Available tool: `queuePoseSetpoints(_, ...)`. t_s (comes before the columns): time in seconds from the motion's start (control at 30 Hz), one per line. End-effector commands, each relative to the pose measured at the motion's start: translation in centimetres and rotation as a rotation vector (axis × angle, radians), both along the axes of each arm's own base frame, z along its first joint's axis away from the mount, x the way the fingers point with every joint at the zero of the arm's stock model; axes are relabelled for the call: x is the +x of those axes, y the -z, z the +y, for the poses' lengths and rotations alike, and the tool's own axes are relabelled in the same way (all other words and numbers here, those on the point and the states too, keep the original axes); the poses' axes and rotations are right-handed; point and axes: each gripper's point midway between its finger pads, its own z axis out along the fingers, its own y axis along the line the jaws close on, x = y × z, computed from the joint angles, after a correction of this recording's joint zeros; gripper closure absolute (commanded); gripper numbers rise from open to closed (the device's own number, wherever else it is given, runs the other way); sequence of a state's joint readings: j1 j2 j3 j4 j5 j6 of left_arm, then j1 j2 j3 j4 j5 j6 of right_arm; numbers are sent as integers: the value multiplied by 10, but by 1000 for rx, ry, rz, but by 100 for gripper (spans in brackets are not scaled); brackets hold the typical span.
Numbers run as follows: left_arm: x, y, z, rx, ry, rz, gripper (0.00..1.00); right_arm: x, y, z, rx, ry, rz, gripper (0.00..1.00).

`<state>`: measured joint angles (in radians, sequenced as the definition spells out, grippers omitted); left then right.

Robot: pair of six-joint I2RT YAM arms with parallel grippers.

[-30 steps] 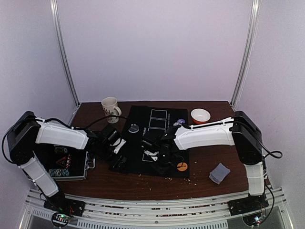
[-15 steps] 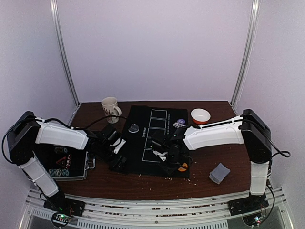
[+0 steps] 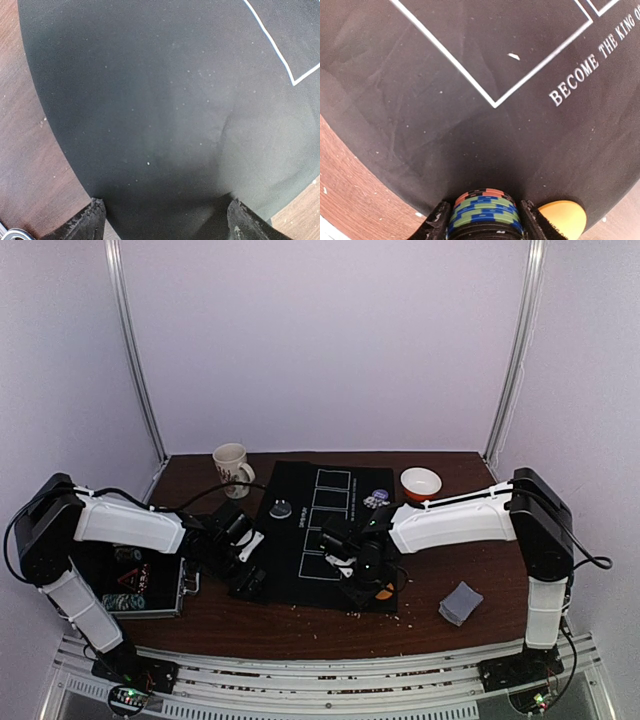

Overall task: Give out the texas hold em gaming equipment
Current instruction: Move the pile of poker chips to the big blind area, then pick up the face-down deck piles from the center of the board.

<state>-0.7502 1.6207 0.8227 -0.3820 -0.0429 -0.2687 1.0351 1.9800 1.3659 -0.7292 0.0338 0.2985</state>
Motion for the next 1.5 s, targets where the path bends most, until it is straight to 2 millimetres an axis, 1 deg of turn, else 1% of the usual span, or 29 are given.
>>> queuePoseSetpoints(0.0,-15,10,15,39,-4,54,11,-6,12,-20,-81,9,44,41)
queuePoseSetpoints(0.1,-11,3,7,10,6,42,11,-5,10,-17,-71,6,46,32)
queuePoseSetpoints(0.23,-8,0,2,-5,15,38,11,-5,9,-15,-68,0,48,29)
queuePoseSetpoints(0.33,-6,-6,-2,-21,29,25,11,-5,0,-4,-24,-13,56,26)
queuePoseSetpoints(0.4,-4,-13,-6,-44,42,8,11,-2,-12,7,25,-22,49,25)
queuePoseSetpoints(0.5,2,-28,-14,-84,63,-35,11,4,-33,24,96,-37,26,25)
queuePoseSetpoints(0.6,8,-47,-23,-128,87,-79,11,14,-59,40,163,-48,-16,23)
queuePoseSetpoints(0.67,9,-56,-27,-151,105,-97,11,24,-82,45,210,-36,-55,21)
queuePoseSetpoints(0.73,12,-66,-31,-169,122,-124,10,39,-107,40,250,20,-122,13)
queuePoseSetpoints(0.77,14,-71,-32,-177,126,-142,10,48,-119,31,260,70,-166,6)
queuePoseSetpoints(0.8,16,-77,-33,-185,129,-160,9,57,-133,20,276,141,-211,1)
queuePoseSetpoints(0.87,20,-88,-36,-207,133,-192,8,76,-154,-18,270,290,-329,0)
queuePoseSetpoints(0.9,22,-93,-38,-213,134,-204,7,81,-160,-39,260,366,-370,0)
queuePoseSetpoints(0.97,26,-101,-40,-219,131,-224,5,84,-167,-81,256,526,-417,0)
queuePoseSetpoints(1.0,29,-106,-41,-221,128,-236,4,82,-160,-105,238,607,-416,0)
queuePoseSetpoints(1.03,32,-109,-42,-221,124,-243,3,78,-157,-124,241,676,-413,0)
queuePoseSetpoints(1.07,34,-110,-42,-220,123,-247,2,71,-154,-140,237,726,-401,0)
queuePoseSetpoints(1.17,37,-112,-43,-219,123,-253,2,43,-128,-186,122,858,-360,0)
queuePoseSetpoints(1.2,38,-112,-43,-218,124,-252,2,34,-121,-196,83,887,-350,0)
queuePoseSetpoints(1.27,38,-109,-44,-214,127,-249,2,17,-108,-209,40,948,-312,0)
queuePoseSetpoints(1.37,36,-102,-41,-199,128,-239,2,0,-93,-216,52,1019,-261,0)
queuePoseSetpoints(1.47,35,-97,-40,-189,133,-234,2,-10,-87,-223,96,1108,-262,0)
